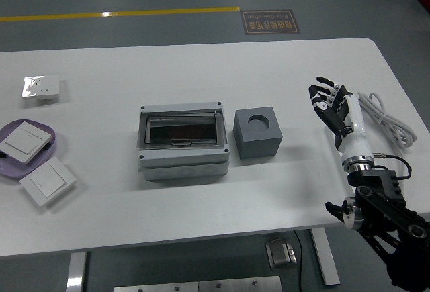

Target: Pick up the cylinder from the cube,place it in the box,flap close box

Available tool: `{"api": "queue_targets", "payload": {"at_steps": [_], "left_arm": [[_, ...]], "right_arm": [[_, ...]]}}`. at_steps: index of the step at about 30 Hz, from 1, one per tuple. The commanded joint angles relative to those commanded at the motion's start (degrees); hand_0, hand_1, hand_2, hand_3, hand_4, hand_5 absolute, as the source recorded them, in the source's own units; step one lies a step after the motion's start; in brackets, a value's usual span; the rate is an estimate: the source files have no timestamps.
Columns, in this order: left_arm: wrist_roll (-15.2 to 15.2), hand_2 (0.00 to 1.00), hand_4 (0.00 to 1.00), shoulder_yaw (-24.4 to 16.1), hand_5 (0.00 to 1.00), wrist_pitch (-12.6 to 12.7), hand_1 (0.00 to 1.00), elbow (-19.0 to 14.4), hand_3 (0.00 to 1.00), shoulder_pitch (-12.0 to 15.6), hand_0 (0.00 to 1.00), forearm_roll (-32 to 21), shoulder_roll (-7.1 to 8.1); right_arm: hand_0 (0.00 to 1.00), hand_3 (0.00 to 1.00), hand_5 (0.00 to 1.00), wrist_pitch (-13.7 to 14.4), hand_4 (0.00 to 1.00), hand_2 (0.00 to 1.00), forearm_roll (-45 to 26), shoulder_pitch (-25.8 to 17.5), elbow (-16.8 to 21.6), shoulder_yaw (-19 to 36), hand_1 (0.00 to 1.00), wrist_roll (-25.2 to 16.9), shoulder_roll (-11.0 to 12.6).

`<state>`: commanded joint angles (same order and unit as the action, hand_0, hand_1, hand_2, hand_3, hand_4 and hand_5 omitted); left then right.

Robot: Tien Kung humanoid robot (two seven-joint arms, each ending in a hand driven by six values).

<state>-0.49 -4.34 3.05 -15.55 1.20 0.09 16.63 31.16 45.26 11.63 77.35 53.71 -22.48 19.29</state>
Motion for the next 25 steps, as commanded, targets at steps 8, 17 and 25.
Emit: {"api": "queue_targets", "payload": {"at_steps": [8,17,25], "left_arm": [[-0.36,0.554,0.683,-0.37,0.225,0.05,0.575,-0.10,0.613,-0.63,0.614,0.69,0.17],[0.13,0.542,0.683,-0.30,0.224,-0.01,0.565,-0.12,0.613,-0.53,0.614,0.75,-0.53],[0.38,0.526,0.684,0.19,0.224,-0.03,0.560,-0.18,0.614,-0.42,0.614,0.83,-0.99]], "right_arm": [[0.710,0.707,0.380,-0.67,0.742,0.662,-1.19,0.59,-0.17,-0.38,0.667,-0.81,0.30],[0.709,0.704,0.389,-5.12,0.745,0.662,-6.87,-0.29,-0.26,1.21,0.666,-3.74,0.65],[0.706,0.695,0.391,-7.21,0.746,0.661,-9.28,-0.27,0.01,3.09,0.664,-4.98,0.80]]}}
